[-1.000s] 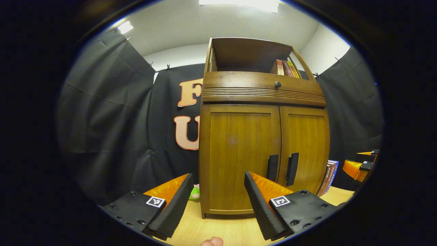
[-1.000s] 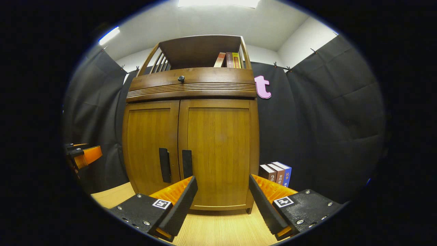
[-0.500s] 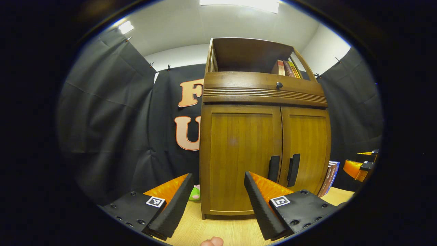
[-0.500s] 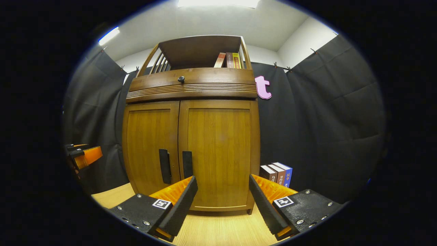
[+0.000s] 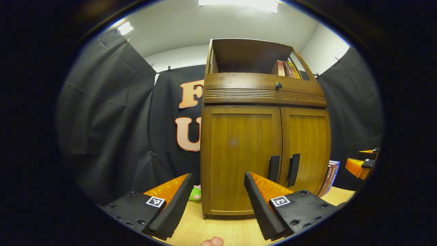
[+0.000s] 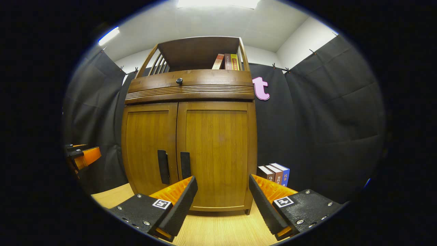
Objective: Open the right door of the double-door shoe cabinet with the right hand, and open the left door with the left hand.
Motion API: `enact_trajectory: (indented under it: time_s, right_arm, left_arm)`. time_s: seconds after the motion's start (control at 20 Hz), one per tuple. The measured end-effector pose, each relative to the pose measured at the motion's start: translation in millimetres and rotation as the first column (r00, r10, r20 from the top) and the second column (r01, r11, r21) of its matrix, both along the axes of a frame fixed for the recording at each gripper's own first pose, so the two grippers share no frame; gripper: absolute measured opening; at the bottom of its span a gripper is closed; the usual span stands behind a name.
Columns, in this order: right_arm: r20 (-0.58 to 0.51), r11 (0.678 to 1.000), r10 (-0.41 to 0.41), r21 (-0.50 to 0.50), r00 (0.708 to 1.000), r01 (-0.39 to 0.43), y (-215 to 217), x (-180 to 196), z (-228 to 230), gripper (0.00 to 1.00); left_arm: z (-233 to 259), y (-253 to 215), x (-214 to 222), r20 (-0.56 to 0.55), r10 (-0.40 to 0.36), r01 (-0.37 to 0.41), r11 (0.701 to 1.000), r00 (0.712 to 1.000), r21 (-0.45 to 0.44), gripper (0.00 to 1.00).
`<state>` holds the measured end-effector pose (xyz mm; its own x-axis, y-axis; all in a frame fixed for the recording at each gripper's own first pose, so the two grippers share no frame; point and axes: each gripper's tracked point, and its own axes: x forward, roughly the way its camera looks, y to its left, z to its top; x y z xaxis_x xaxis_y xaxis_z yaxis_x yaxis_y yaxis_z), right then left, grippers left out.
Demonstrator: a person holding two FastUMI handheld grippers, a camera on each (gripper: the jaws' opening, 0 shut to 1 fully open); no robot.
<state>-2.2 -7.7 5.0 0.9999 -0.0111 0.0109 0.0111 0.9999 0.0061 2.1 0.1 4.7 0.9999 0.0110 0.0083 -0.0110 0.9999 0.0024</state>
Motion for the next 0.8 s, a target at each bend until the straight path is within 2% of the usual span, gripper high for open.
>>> enact_trajectory:
  time_s: [0.45, 0.65, 0.8]
  right_arm:
    - [0.031, 1.000, 0.006, 0.008, 1.000, -0.006, -1, 2, 14, 0.94]
    - [0.073, 0.996, 0.068, 0.045, 0.995, -0.071, 17, 21, 37, 0.93]
    - [0.094, 0.994, 0.100, 0.027, 0.991, -0.103, 30, 49, 48, 0.94]
  left_arm:
    - [2, 3, -3, 0.002, 0.007, -0.007, 1.000, 1.000, 0.001, 0.97]
    - [5, -2, -6, 0.005, -0.009, 0.009, 1.000, 1.000, 0.007, 0.96]
    - [8, -6, -12, 0.015, -0.019, 0.018, 1.000, 1.000, 0.011, 0.99]
